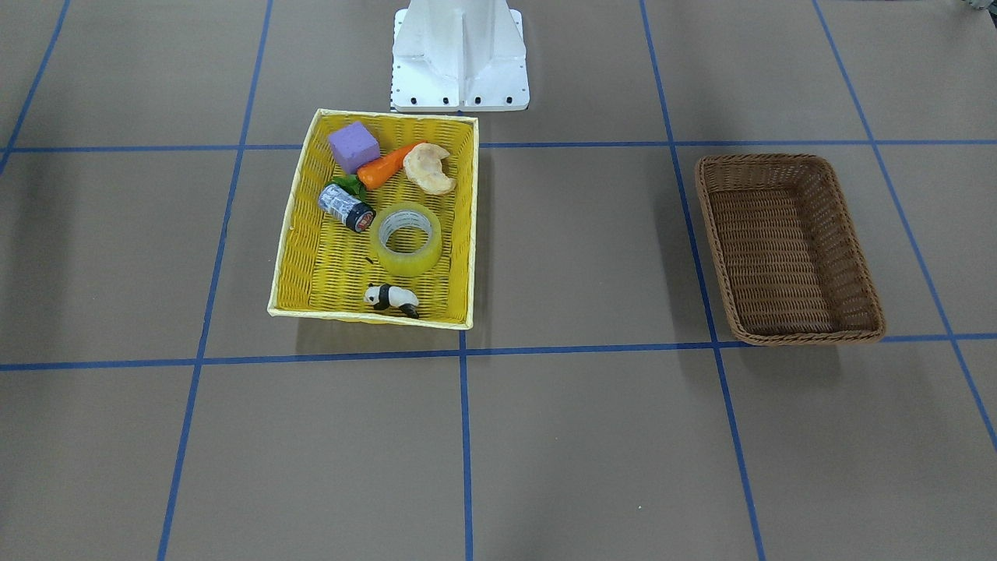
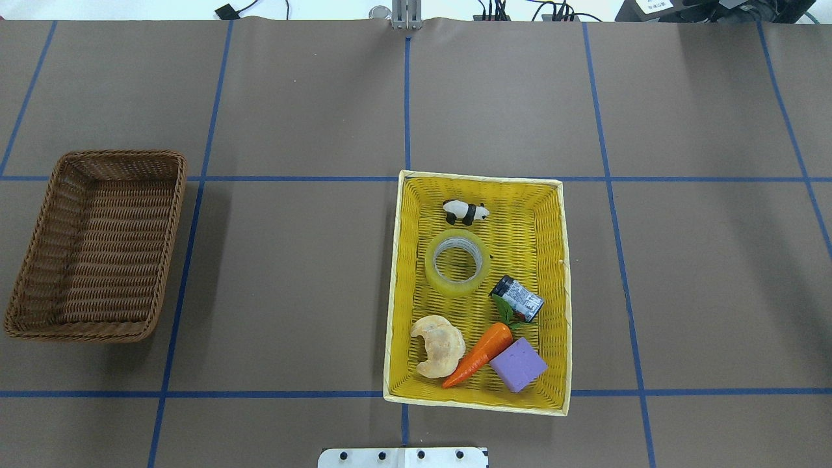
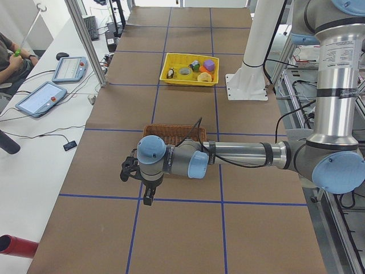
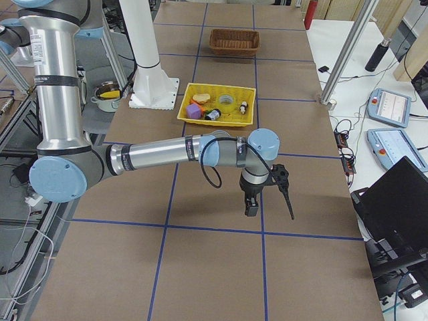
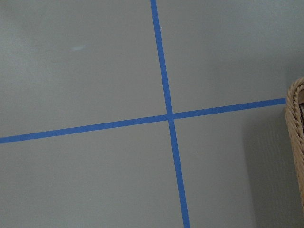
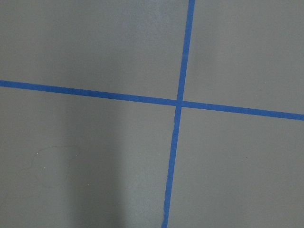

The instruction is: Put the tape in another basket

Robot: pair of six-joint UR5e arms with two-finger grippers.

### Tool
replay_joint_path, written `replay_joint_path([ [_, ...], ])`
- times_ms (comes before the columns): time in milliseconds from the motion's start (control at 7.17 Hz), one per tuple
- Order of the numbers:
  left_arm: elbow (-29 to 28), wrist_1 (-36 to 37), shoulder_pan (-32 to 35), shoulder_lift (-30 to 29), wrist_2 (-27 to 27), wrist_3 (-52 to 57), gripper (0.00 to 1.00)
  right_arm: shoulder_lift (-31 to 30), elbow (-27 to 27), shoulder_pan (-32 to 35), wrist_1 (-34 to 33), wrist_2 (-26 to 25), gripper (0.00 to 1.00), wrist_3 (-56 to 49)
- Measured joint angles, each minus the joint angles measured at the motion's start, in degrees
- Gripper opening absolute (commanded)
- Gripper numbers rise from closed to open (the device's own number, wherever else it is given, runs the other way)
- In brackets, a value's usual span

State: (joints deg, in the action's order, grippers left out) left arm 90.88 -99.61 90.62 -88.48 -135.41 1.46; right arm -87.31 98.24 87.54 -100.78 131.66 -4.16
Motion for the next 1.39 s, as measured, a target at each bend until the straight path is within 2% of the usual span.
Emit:
replay_joint_path([
  [1394, -1.01, -0.6, -0.29, -0.99, -0.6, 0.38, 0.99, -0.92, -0.96, -0.21, 0.61, 0.23, 1.0, -0.15],
])
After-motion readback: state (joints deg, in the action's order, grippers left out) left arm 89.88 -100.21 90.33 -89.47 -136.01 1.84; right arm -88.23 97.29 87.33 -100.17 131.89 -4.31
